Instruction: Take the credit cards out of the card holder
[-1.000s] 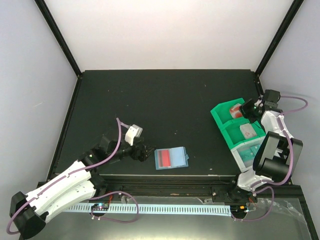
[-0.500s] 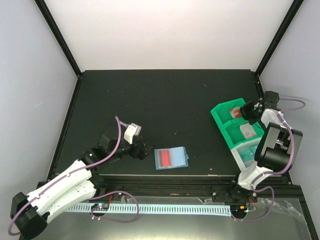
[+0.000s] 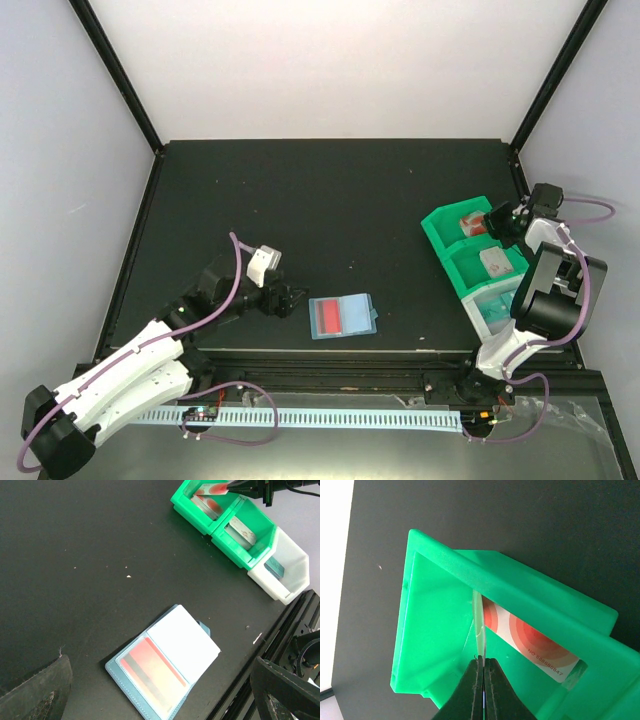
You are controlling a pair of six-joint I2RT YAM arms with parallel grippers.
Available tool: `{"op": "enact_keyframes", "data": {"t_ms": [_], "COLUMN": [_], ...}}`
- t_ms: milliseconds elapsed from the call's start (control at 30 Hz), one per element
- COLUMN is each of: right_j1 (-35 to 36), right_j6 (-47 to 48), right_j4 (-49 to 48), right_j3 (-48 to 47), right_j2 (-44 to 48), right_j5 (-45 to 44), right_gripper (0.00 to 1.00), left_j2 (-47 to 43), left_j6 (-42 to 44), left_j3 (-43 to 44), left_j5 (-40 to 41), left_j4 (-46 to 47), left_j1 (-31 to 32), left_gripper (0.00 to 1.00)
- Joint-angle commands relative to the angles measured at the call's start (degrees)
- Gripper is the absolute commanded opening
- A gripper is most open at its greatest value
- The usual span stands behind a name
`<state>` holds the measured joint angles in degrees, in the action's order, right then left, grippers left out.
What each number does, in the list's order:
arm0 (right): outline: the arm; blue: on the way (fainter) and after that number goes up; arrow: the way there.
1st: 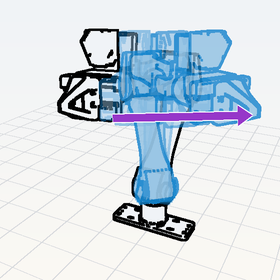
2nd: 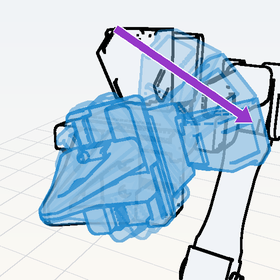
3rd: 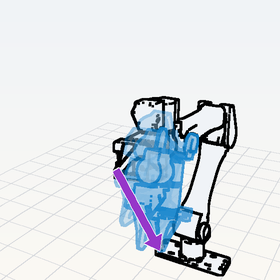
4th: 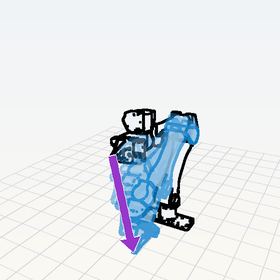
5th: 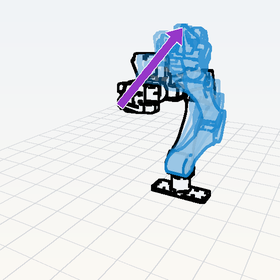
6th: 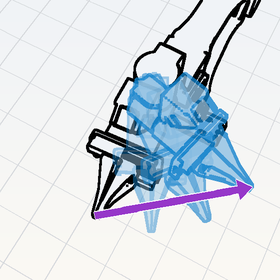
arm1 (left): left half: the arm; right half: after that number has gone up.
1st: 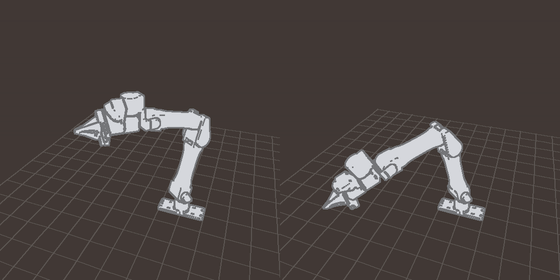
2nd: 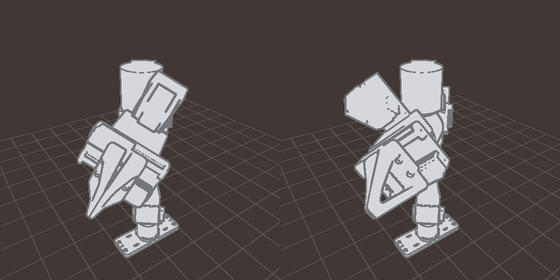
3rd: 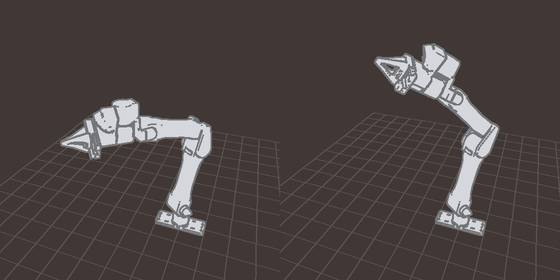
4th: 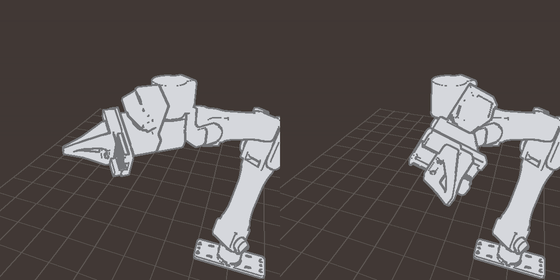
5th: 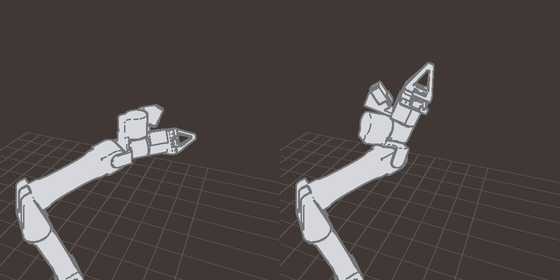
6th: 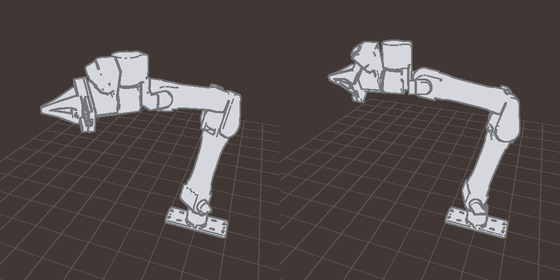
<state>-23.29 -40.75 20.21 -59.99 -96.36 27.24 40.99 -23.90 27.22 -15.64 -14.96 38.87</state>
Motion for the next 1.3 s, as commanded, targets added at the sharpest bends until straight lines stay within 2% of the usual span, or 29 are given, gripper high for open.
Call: {"op": "enact_keyframes", "data": {"t_ms": [0, 133, 300, 467, 867, 1067, 1267], "right_j1": [-0.5, -0.7, -0.8, -0.8, -0.5, 1.3, 5.1], "right_j6": [-0.1, -0.3, -1.2, -1.0, -1.2, 1.7, 3.1], "right_j4": [-1.1, -0.7, -0.5, 0.0, 0.5, 1.0, 2.0], "right_j3": [-0.1, -0.1, 0.8, 0.6, 2.2, 4.0, 5.5], "right_j2": [-0.5, -0.2, 0.0, 0.4, 7.0, 11.7, 14.9], "right_j5": [0.1, -0.9, -1.9, -0.9, 1.7, 2.8, 6.3], "right_gripper": [0.01, 0.02, 0.12, 0.15, 0.23, 0.26, 0.27], "left_j2": [-0.2, -0.4, -0.5, -0.1, 8.3, 12.3, 14.0], "left_j6": [1.2, 1.2, 1.3, 1.2, -3.8, -6.5, -7.5], "left_j3": [1.6, 1.6, 1.9, 1.3, 2.1, 2.7, 4.0], "left_j5": [0.1, 0.1, 0.1, 0.4, -0.2, -5.4, -9.0], "left_j4": [0.8, 0.8, 0.3, 1.5, -0.1, 0.5, 1.4], "left_j1": [-0.5, -0.7, -1.0, -1.1, -1.7, -2.1, -2.1], "left_gripper": [0.99, 0.99, 0.99, 0.99, 0.99, 0.99, 0.92]}}
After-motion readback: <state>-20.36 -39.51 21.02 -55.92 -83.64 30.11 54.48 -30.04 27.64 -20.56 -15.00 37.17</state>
